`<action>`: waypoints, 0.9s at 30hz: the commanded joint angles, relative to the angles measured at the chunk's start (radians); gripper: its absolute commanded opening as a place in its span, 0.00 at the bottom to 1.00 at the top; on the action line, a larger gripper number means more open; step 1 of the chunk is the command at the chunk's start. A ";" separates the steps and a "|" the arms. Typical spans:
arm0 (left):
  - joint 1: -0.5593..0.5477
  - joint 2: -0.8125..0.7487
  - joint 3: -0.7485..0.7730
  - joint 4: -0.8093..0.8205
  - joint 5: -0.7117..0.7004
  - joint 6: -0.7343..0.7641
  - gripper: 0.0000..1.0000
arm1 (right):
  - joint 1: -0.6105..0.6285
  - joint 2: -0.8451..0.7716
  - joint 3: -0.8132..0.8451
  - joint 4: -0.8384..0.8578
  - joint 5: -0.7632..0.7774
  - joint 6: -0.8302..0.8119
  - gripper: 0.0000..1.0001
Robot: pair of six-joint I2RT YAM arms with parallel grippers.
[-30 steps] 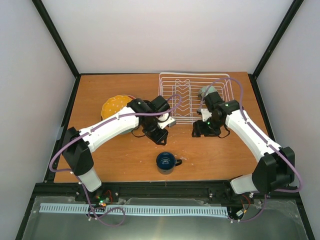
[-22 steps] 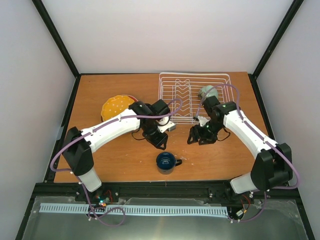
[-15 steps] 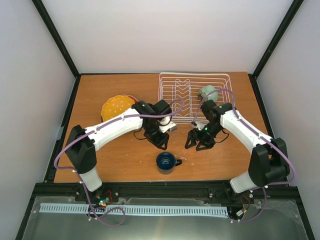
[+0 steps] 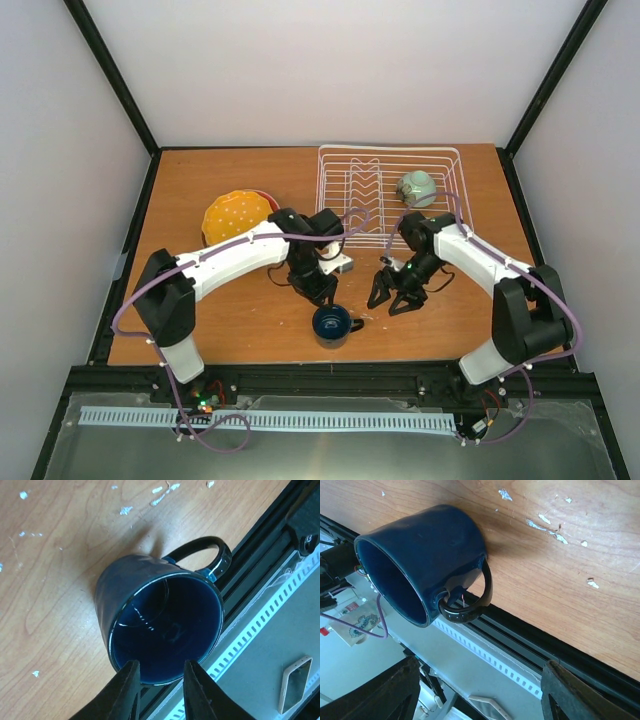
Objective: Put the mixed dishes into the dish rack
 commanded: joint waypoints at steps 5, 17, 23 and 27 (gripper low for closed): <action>-0.044 -0.019 -0.057 -0.026 0.015 -0.024 0.27 | 0.010 0.041 0.042 0.002 -0.003 0.007 0.66; -0.056 0.035 -0.021 -0.025 -0.080 -0.054 0.27 | 0.010 0.031 0.087 0.010 0.021 0.018 0.66; -0.057 0.022 0.044 -0.038 -0.147 -0.074 0.27 | 0.010 0.022 0.082 0.022 0.024 0.026 0.66; -0.057 0.037 0.041 -0.035 -0.159 -0.077 0.28 | 0.010 0.026 0.091 0.026 0.024 0.024 0.66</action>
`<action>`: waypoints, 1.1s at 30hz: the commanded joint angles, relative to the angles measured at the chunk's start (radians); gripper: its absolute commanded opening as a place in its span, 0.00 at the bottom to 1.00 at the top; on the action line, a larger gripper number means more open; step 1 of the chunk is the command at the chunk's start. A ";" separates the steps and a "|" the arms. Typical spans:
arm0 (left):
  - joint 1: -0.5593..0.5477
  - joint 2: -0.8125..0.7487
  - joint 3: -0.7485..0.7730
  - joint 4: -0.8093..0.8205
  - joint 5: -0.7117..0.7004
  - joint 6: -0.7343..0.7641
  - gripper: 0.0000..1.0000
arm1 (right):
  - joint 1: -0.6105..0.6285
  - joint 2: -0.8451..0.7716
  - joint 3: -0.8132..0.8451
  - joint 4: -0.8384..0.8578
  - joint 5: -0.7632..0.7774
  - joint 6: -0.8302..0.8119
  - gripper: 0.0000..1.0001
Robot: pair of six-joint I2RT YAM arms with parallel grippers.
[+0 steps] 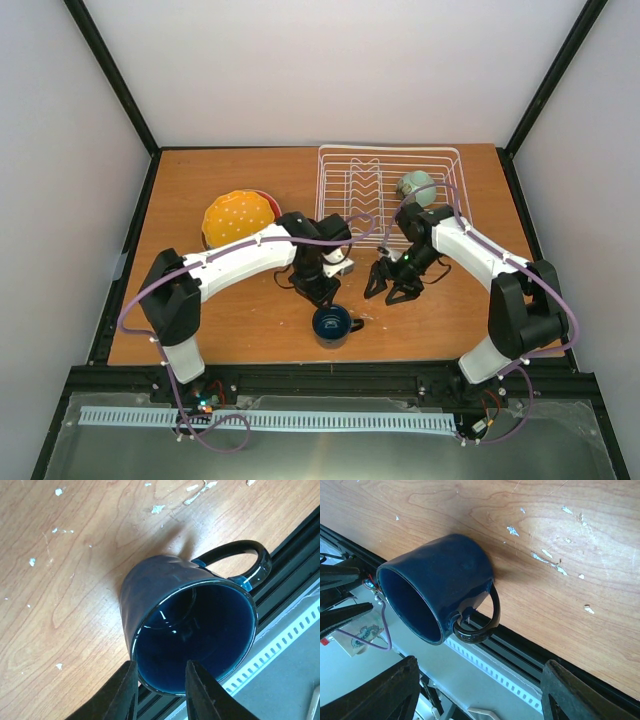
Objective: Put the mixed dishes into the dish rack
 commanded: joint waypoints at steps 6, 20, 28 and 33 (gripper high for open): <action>-0.013 0.009 -0.010 -0.007 -0.014 -0.022 0.28 | 0.010 -0.023 0.008 -0.003 0.017 0.000 0.66; -0.023 0.026 -0.074 0.034 0.015 -0.011 0.28 | 0.009 -0.040 -0.019 -0.003 0.041 0.008 0.66; -0.022 0.061 -0.081 0.052 0.005 -0.010 0.28 | 0.010 -0.052 -0.021 -0.006 0.062 0.016 0.66; -0.023 0.088 -0.066 0.062 -0.017 -0.008 0.18 | 0.009 -0.061 -0.024 -0.003 0.074 0.023 0.66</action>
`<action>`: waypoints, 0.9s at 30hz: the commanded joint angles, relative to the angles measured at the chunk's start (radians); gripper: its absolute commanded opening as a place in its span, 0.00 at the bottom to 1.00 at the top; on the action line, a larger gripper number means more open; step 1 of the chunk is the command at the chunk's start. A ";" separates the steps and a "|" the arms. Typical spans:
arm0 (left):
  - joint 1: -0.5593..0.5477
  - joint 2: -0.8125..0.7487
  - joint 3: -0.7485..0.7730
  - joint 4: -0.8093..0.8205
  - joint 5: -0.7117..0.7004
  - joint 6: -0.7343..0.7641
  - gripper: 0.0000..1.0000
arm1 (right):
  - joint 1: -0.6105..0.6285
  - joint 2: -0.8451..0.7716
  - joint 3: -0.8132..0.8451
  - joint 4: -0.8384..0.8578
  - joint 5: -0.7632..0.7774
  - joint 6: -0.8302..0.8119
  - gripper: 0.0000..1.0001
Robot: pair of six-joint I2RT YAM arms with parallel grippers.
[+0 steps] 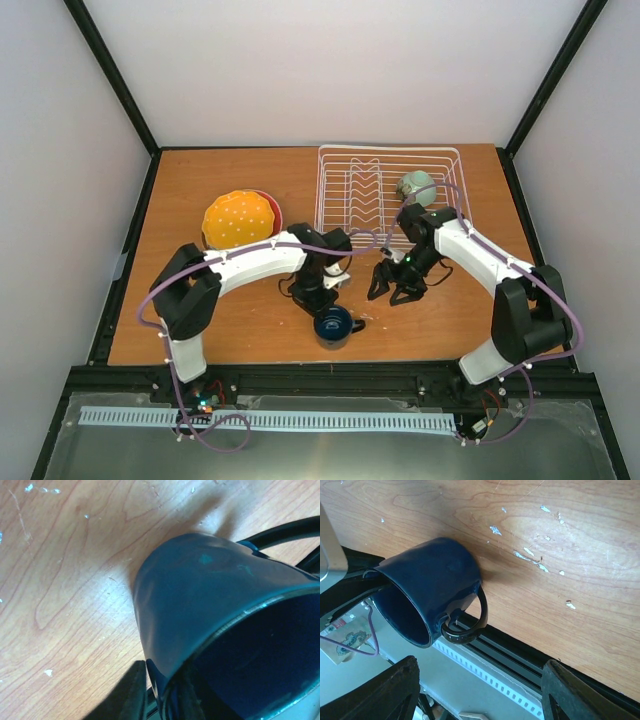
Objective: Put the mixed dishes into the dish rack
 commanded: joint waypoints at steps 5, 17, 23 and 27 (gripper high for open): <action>-0.016 0.052 0.060 0.013 -0.027 0.015 0.03 | 0.008 -0.031 0.003 -0.012 0.045 0.015 0.66; -0.011 0.097 0.230 -0.048 -0.262 0.026 0.01 | -0.039 -0.035 0.105 -0.035 0.153 0.019 0.65; 0.013 0.072 0.328 -0.022 -0.521 -0.017 0.01 | -0.173 -0.075 0.159 -0.045 0.144 0.032 0.66; 0.025 0.039 0.387 0.036 -0.652 -0.019 0.01 | -0.271 -0.096 0.173 -0.005 0.045 0.073 0.66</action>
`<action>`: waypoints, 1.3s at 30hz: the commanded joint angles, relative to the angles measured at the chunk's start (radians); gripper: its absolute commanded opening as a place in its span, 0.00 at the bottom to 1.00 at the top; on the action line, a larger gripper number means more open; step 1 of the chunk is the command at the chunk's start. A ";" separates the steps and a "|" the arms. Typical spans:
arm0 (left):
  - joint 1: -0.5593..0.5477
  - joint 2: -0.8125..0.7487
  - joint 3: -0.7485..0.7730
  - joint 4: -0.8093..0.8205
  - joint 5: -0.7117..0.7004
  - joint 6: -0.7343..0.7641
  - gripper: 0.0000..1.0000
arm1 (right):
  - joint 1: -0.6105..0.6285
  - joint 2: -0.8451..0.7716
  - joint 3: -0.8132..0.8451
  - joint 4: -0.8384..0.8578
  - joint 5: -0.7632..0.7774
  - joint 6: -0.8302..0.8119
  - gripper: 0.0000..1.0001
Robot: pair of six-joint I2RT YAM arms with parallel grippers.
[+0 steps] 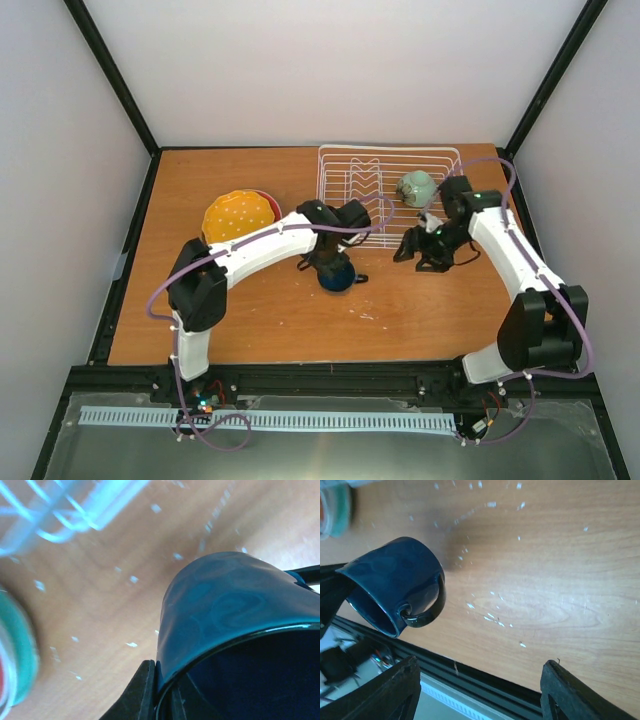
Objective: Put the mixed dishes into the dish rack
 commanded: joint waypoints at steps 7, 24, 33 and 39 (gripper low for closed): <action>0.020 -0.116 0.238 0.130 -0.389 -0.024 0.01 | -0.078 -0.029 0.002 0.213 -0.343 0.191 0.66; 0.013 -0.454 -0.282 1.124 -0.773 0.407 0.01 | -0.104 0.059 0.011 0.844 -0.698 0.707 0.69; 0.013 -0.537 -0.569 1.727 -0.737 0.793 0.01 | -0.099 0.136 0.071 1.039 -0.755 0.904 0.72; 0.013 -0.546 -0.608 1.865 -0.705 0.880 0.01 | -0.076 0.189 0.100 1.001 -0.752 0.876 0.72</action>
